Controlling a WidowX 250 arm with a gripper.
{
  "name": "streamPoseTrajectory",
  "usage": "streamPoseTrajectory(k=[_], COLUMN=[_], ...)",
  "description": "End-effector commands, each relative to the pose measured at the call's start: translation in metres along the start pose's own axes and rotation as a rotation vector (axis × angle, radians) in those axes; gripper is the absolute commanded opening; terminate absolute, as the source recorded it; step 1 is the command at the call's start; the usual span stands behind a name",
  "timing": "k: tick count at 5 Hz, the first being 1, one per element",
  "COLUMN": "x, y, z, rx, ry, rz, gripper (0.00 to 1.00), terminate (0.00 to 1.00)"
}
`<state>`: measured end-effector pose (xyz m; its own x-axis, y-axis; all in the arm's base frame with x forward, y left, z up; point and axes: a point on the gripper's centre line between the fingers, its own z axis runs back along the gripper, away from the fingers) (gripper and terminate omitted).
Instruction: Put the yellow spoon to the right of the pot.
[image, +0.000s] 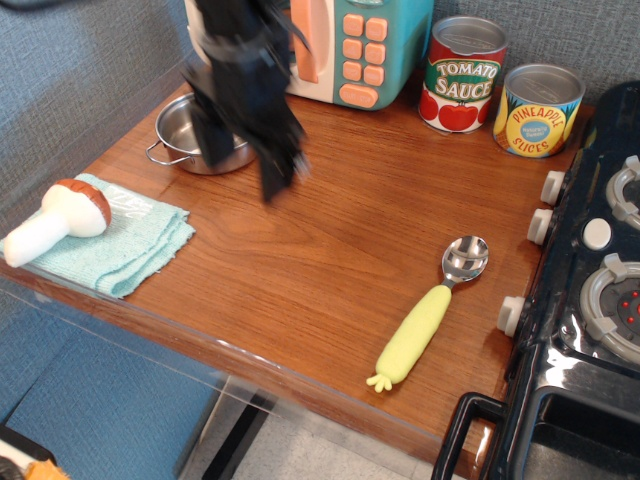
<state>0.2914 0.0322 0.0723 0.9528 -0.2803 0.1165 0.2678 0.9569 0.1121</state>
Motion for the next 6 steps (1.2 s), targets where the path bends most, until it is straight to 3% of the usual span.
streamPoseTrajectory(k=[1,4,6], x=[-0.011,-0.003,0.001], y=[-0.074,-0.127,-0.122], z=[-0.003,-0.017,-0.054], rx=[0.086,0.053,0.075], ry=[-0.032,0.01,0.093], rz=[-0.072,-0.06,0.014], gripper=[1.0,1.0,1.0], terminate=[0.0,0.0,0.0])
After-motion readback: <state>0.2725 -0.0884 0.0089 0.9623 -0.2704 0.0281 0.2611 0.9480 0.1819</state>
